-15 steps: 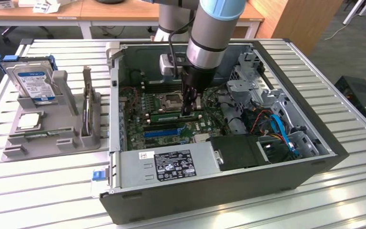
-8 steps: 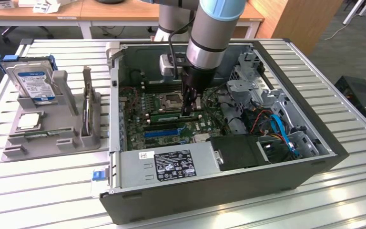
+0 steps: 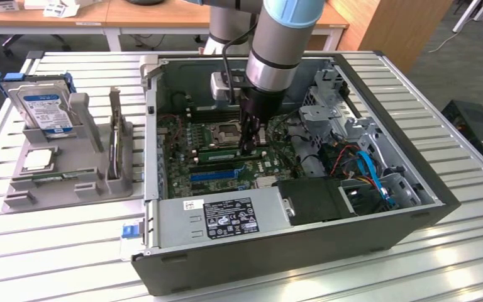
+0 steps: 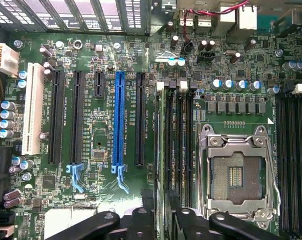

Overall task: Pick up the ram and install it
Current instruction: 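Insert the ram into the slot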

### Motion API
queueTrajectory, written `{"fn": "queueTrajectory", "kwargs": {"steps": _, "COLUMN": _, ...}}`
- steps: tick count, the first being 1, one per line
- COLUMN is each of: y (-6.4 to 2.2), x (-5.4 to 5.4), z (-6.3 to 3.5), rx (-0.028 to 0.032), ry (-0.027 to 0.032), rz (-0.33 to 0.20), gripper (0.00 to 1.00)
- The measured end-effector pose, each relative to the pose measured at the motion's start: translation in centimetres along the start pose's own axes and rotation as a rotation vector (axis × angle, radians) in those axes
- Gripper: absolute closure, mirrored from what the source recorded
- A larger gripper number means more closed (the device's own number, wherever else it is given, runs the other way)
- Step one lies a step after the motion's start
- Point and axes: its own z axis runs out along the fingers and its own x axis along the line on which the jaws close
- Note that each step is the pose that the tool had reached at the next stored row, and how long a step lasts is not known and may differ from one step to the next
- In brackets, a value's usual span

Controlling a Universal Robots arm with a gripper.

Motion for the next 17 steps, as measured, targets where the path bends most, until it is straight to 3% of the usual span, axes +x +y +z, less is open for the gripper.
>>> {"fn": "queueTrajectory", "kwargs": {"steps": 8, "y": 0.03, "x": 0.0, "z": -0.32, "rx": -0.0001, "ry": 0.0003, "rz": 0.000, "gripper": 0.75}}
{"fn": "queueTrajectory", "kwargs": {"steps": 17, "y": 0.28, "x": -0.1, "z": -3.00, "rx": -0.0001, "ry": 0.0001, "rz": 0.000, "gripper": 0.75}}
